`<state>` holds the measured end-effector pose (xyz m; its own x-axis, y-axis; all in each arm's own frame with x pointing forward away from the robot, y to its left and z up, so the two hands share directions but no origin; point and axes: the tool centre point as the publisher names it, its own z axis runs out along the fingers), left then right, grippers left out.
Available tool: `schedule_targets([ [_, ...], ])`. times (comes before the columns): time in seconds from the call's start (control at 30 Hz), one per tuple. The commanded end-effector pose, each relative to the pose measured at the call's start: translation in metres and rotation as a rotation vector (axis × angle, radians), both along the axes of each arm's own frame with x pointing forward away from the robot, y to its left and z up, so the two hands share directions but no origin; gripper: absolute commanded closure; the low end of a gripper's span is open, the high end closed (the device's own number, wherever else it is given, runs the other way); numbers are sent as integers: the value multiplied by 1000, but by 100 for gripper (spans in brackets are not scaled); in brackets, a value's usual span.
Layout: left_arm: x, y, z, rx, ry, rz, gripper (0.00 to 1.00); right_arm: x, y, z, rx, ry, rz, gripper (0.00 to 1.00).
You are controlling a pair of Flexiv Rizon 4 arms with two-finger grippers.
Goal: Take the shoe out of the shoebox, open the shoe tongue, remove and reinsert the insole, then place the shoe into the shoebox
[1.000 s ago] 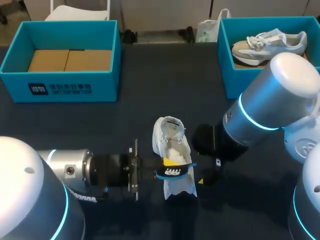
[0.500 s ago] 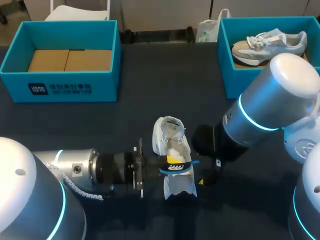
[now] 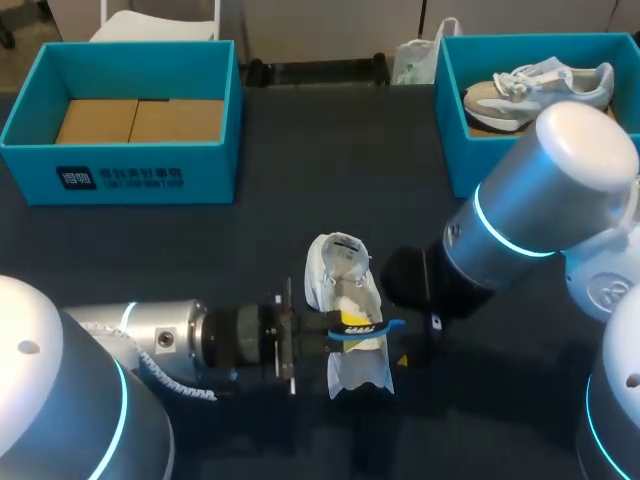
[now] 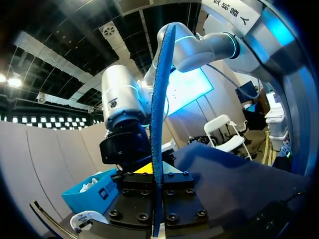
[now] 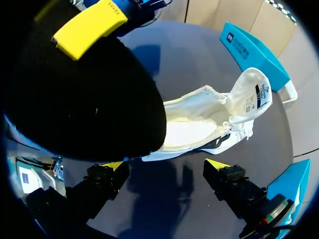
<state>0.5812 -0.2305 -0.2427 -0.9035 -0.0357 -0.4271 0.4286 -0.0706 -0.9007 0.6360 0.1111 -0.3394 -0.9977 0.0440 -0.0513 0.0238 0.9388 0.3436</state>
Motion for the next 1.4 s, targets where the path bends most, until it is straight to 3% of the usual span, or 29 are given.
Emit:
schedule_targets([
  [0.03, -2, -6, -2, 0, 1, 4, 100, -1, -1, -1, 2, -2, 0, 0],
  [0.5, 6, -14, -12, 10, 11, 11, 100, -1, -1, -1, 2, -2, 0, 0],
  [1.4, 19, -4, -32, 64, 59, 35, 100, -1, -1, -1, 2, -2, 0, 0],
])
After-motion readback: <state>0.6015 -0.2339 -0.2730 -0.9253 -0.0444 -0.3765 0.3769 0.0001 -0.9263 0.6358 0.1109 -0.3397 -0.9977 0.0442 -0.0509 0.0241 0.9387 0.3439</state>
